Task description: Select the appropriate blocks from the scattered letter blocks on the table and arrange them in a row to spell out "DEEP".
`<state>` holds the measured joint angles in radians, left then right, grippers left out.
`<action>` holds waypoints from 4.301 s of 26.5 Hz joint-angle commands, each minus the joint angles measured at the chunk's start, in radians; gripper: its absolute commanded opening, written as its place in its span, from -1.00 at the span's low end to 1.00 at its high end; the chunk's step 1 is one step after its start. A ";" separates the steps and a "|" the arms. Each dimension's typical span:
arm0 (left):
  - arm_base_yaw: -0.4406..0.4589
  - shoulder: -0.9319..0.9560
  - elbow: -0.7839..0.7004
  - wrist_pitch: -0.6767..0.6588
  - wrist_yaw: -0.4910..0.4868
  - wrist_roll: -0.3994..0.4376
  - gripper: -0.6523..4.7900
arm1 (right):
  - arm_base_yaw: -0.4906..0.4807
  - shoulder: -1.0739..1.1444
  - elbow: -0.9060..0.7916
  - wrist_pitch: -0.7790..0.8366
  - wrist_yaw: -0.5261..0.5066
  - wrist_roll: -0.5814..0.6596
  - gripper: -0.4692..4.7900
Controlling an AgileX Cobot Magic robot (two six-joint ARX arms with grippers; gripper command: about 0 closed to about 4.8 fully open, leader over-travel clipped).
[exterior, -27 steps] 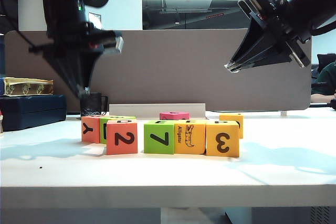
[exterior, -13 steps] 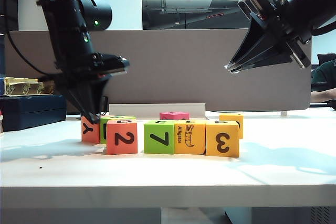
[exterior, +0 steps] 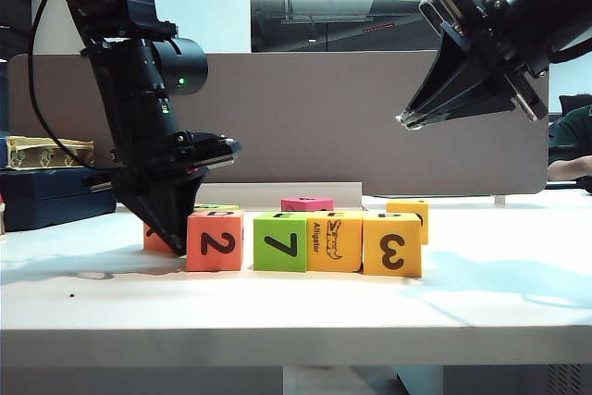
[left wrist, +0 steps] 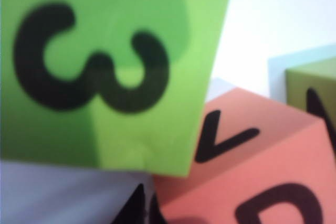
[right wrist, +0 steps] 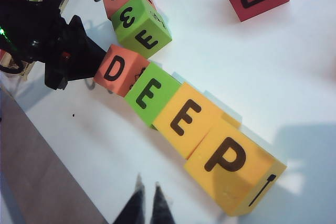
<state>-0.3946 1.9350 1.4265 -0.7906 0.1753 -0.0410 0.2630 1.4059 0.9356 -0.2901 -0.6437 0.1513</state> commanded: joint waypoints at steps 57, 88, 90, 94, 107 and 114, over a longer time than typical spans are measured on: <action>-0.047 -0.111 0.649 -0.586 0.090 0.150 -0.70 | -0.002 -0.009 0.298 -0.357 -0.003 -0.130 -0.74; -0.048 -0.111 0.648 -0.422 0.092 0.149 -0.70 | -0.002 -0.009 0.297 -0.364 -0.005 -0.130 -0.74; -0.048 -0.111 0.648 -0.410 0.092 0.149 -0.70 | -0.002 -0.009 0.297 -0.364 -0.005 -0.130 -0.74; -0.048 -0.111 0.648 -0.379 0.092 0.149 -0.70 | -0.002 -0.009 0.297 -0.364 -0.005 -0.130 -0.74; -0.048 -0.111 0.648 -0.352 0.092 0.149 -0.70 | -0.002 -0.009 0.297 -0.364 -0.003 -0.130 -0.74; -0.048 -0.111 0.648 -0.352 0.092 0.149 -0.70 | -0.002 -0.009 0.297 -0.342 -0.003 -0.130 -0.74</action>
<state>-0.4412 1.8297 2.0720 -1.1500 0.2619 0.1020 0.2607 1.4006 1.2289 -0.6548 -0.6464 0.0250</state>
